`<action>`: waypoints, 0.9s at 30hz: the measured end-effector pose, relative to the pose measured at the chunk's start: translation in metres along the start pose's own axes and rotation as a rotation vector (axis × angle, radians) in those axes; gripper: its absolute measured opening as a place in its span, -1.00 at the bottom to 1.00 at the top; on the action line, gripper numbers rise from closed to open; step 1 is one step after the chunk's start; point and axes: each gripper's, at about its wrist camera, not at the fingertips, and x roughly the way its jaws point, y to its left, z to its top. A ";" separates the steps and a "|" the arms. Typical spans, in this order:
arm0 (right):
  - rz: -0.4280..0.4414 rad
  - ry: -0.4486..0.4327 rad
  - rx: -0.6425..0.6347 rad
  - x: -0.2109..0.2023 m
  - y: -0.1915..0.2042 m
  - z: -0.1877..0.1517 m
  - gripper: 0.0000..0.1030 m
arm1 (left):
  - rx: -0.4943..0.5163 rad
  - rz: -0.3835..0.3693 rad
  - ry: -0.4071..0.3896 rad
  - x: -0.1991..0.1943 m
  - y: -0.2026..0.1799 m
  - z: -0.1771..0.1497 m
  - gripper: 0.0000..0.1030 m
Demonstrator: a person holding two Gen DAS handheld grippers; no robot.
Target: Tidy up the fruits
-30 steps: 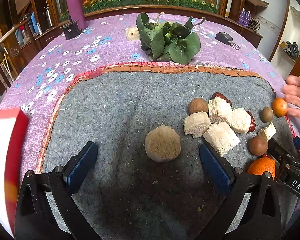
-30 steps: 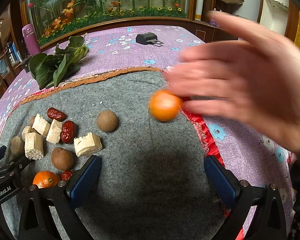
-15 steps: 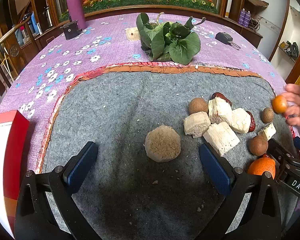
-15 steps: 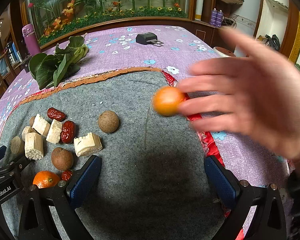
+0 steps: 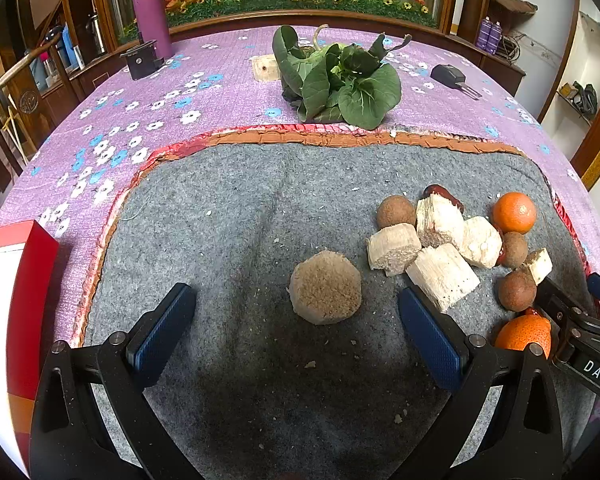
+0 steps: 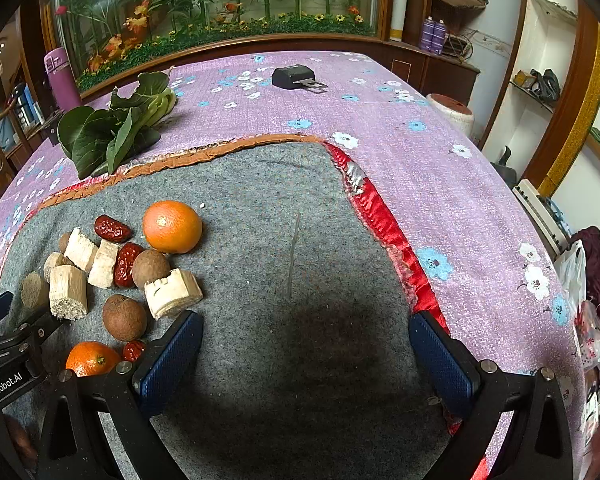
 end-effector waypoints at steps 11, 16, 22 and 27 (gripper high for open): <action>-0.009 0.002 0.004 0.000 0.001 0.001 1.00 | -0.029 0.108 -0.060 -0.034 0.011 -0.011 1.00; 0.039 0.019 -0.005 -0.014 -0.001 -0.002 0.93 | -0.075 0.148 -0.247 -0.096 0.025 -0.019 0.99; 0.132 -0.172 -0.043 -0.084 -0.007 -0.010 0.89 | -0.104 0.168 -0.319 -0.142 0.034 -0.030 0.99; 0.209 -0.272 -0.088 -0.122 0.003 -0.021 0.89 | -0.114 0.188 -0.331 -0.164 0.040 -0.039 0.99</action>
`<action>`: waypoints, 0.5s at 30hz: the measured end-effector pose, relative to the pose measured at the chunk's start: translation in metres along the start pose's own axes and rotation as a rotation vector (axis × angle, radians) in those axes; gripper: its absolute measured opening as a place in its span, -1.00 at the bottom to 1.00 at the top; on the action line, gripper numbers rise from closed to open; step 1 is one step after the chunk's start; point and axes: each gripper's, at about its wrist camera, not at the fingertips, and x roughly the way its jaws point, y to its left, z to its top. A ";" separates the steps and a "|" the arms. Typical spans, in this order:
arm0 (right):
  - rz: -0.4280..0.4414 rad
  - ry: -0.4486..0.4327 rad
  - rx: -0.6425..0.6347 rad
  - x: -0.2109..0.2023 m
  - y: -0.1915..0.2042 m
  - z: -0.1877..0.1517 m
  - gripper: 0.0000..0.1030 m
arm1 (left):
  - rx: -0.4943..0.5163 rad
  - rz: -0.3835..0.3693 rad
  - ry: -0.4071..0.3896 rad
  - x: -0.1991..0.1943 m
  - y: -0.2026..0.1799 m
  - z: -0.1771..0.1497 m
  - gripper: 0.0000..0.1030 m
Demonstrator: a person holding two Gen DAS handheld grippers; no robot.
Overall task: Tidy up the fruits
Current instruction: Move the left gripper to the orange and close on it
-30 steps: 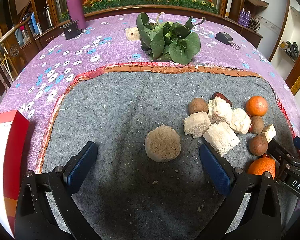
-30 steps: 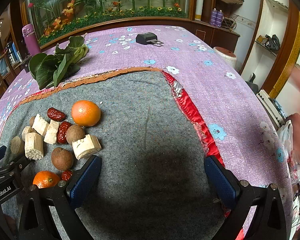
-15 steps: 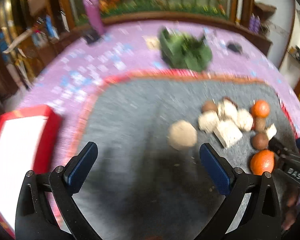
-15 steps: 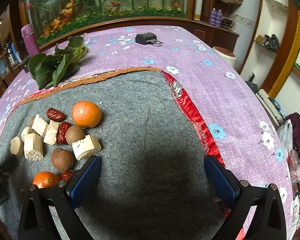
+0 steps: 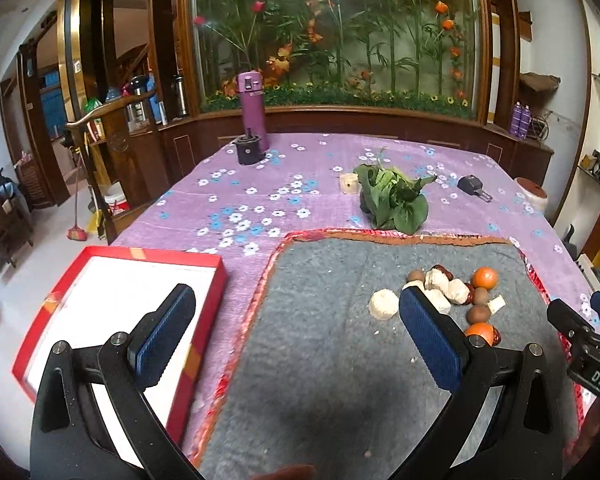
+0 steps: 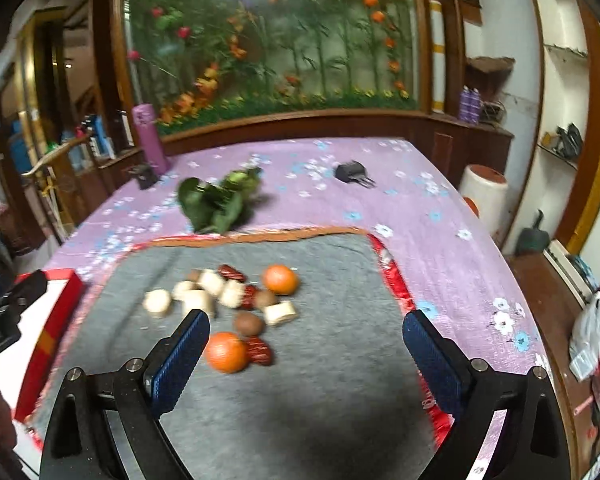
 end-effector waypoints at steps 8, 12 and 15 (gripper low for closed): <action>0.062 -0.012 -0.032 -0.013 0.024 -0.004 0.88 | 0.007 0.022 -0.030 -0.020 0.005 -0.003 0.99; 0.088 0.012 -0.030 -0.006 0.026 -0.009 0.79 | 0.017 0.011 -0.029 -0.019 0.005 -0.005 0.99; 0.117 0.051 -0.032 0.002 0.024 -0.013 0.50 | 0.044 -0.023 0.005 -0.008 0.005 -0.010 0.99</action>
